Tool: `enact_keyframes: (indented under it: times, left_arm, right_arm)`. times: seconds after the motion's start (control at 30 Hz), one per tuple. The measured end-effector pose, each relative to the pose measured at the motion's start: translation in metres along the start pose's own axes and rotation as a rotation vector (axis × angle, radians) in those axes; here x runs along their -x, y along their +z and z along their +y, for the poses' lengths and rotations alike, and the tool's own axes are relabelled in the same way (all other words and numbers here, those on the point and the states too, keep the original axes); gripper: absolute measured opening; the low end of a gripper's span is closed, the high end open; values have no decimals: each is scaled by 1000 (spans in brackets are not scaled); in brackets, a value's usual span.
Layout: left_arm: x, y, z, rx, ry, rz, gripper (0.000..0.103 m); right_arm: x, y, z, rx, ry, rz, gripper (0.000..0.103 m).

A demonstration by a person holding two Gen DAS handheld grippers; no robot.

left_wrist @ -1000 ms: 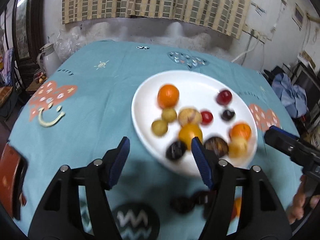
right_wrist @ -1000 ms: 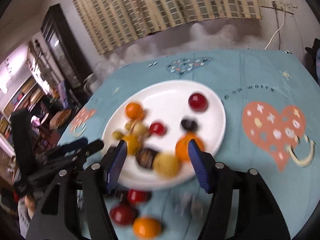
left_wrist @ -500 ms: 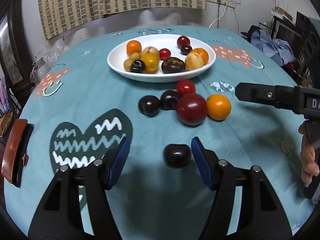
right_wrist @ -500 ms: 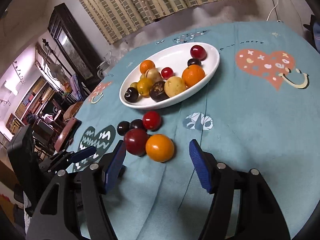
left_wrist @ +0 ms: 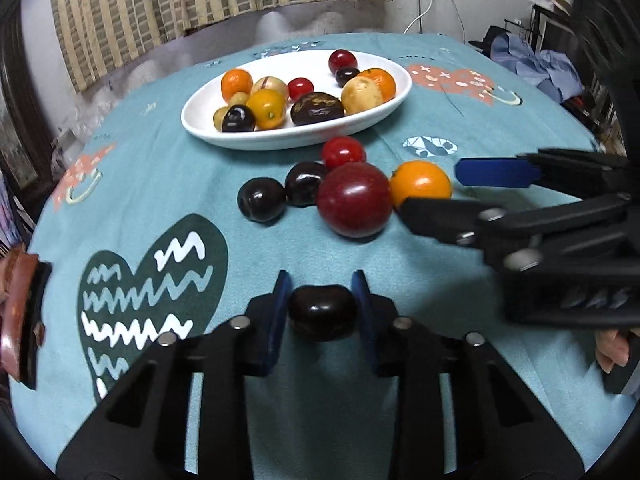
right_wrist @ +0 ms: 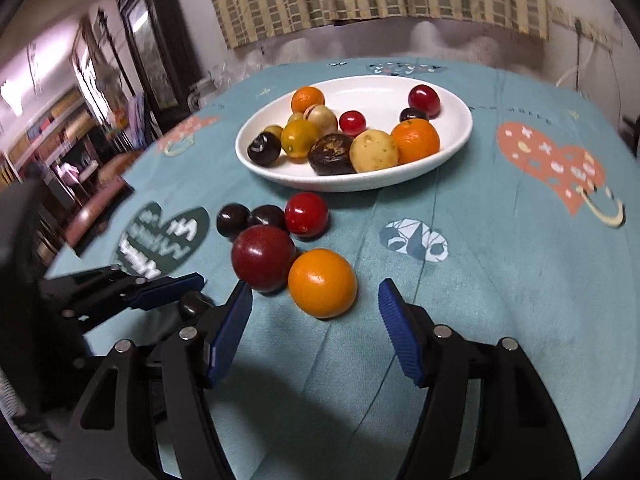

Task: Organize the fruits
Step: 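Grasp a dark plum with the left tool, then hold the dark plum with the left tool while the right tool grasps an orange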

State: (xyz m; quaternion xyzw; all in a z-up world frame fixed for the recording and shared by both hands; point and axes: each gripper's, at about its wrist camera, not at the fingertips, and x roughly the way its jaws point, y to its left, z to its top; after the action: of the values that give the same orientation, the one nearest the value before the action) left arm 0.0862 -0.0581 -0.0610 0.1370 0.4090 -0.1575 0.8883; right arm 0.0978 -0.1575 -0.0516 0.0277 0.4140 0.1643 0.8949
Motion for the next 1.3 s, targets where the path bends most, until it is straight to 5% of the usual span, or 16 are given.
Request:
enact_keyframes:
  times: [0.07, 0.2, 0.4, 0.5, 0.83, 1.3]
  left_arm:
    - [2, -1, -5, -20, 16, -9, 32]
    - [9, -1, -11, -42, 21, -37, 31]
    - [28, -1, -17, -62, 34, -111, 31]
    - [38, 1, -14, -50, 48, -154, 31]
    - [48, 5, -7, -21, 40, -191, 31]
    - [42, 7, 5, 29, 22, -162, 31]
  right_arm:
    - [-6, -1, 4, 28, -19, 17, 66]
    - [-12, -3, 3, 49, -37, 32, 39]
    - [-2, -3, -9, -3, -11, -9, 36]
    - [7, -2, -12, -20, 8, -34, 23]
    - [2, 1, -14, -33, 30, -24, 25]
    - [-4, 9, -26, -49, -46, -39, 25]
